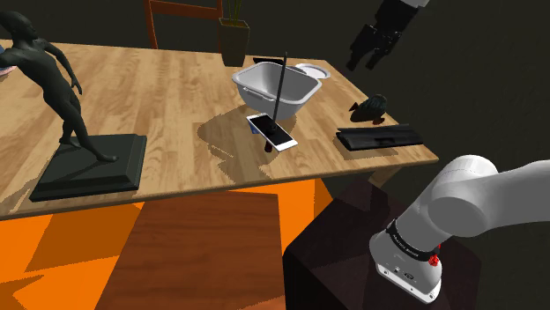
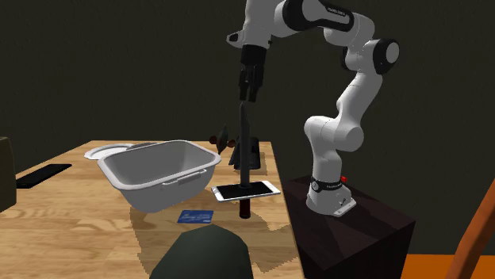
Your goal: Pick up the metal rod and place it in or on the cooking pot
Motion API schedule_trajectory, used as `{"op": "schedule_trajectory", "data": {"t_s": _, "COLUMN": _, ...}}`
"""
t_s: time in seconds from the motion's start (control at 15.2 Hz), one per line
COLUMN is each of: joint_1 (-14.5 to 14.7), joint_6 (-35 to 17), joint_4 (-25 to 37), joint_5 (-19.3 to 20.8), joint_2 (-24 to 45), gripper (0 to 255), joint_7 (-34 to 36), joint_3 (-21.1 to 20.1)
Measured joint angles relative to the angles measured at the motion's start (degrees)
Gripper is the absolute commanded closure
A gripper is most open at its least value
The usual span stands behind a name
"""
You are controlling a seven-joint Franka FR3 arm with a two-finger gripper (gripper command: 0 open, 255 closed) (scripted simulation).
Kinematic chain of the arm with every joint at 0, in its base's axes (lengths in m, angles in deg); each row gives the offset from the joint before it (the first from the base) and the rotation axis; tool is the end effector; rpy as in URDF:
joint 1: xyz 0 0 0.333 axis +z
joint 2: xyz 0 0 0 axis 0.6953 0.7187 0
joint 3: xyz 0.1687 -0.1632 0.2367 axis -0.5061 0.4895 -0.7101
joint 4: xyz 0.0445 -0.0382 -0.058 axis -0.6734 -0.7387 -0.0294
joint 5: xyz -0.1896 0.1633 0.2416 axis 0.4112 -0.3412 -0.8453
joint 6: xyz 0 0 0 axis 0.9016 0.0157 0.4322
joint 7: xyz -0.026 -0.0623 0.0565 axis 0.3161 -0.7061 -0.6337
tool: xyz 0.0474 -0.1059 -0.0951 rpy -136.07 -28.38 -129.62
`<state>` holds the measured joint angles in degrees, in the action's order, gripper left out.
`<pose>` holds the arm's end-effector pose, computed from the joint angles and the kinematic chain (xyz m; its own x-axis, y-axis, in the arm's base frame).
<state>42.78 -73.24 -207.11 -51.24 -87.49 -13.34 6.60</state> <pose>0.2814 -0.0338 0.6003 0.9691 -0.1677 0.1809 -0.1570 -0.9850 -0.0721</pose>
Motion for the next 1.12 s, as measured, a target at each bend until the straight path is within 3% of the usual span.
{"op": "schedule_trajectory", "data": {"t_s": 0.13, "joint_1": 0.2, "joint_6": -0.9, "joint_4": -0.8, "joint_5": -0.1, "joint_2": -0.2, "gripper": 0, "joint_7": 0.1, "joint_3": -0.3}}
{"op": "schedule_trajectory", "data": {"t_s": 0.33, "joint_1": 1.4, "joint_6": -6.1, "joint_4": -4.5, "joint_5": -1.0, "joint_2": -0.4, "gripper": 0, "joint_7": 1.3, "joint_3": -2.5}}
{"op": "schedule_trajectory", "data": {"t_s": 0.79, "joint_1": 4.9, "joint_6": -21.4, "joint_4": -13.9, "joint_5": -3.1, "joint_2": 0.6, "gripper": 0, "joint_7": 4.6, "joint_3": -8.8}}
{"op": "schedule_trajectory", "data": {"t_s": 1.12, "joint_1": 6.9, "joint_6": -32.8, "joint_4": -16.9, "joint_5": -3.7, "joint_2": 5.5, "gripper": 0, "joint_7": 7.3, "joint_3": -13.7}}
